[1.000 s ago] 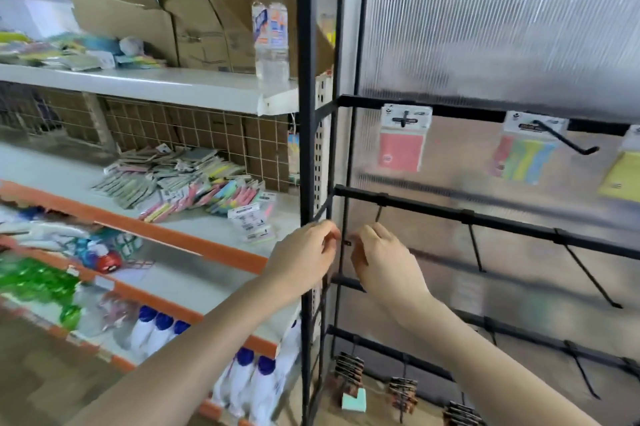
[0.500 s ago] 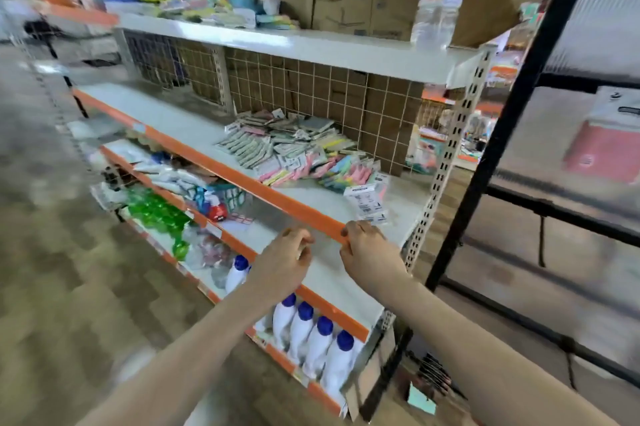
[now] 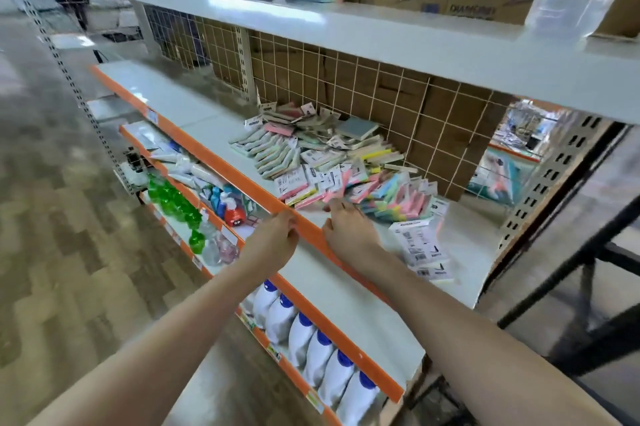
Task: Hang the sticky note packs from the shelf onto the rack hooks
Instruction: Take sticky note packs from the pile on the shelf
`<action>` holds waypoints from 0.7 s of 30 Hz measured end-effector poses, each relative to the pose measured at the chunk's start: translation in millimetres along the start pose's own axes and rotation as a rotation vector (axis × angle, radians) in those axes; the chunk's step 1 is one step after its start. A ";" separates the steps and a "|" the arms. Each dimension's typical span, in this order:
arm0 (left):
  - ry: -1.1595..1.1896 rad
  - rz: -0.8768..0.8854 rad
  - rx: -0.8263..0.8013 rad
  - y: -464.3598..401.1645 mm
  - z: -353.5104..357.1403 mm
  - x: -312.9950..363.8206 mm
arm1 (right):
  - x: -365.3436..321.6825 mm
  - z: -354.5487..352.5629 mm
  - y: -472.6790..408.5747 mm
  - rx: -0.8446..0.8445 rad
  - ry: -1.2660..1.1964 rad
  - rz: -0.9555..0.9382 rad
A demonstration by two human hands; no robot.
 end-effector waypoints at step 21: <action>-0.095 0.205 -0.048 -158.5 40.1 -56.2 | 10.8 66.6 -106.5 0.121 0.204 -0.104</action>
Point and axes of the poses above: each hand's wrist, its own y-axis away from the middle knuckle, its own z-axis out of the palm, x = y × z, the point moved 4 cm from there along -y, towards the middle knuckle, and after that the axes turned 10 degrees about -y, right-handed, at the moved point
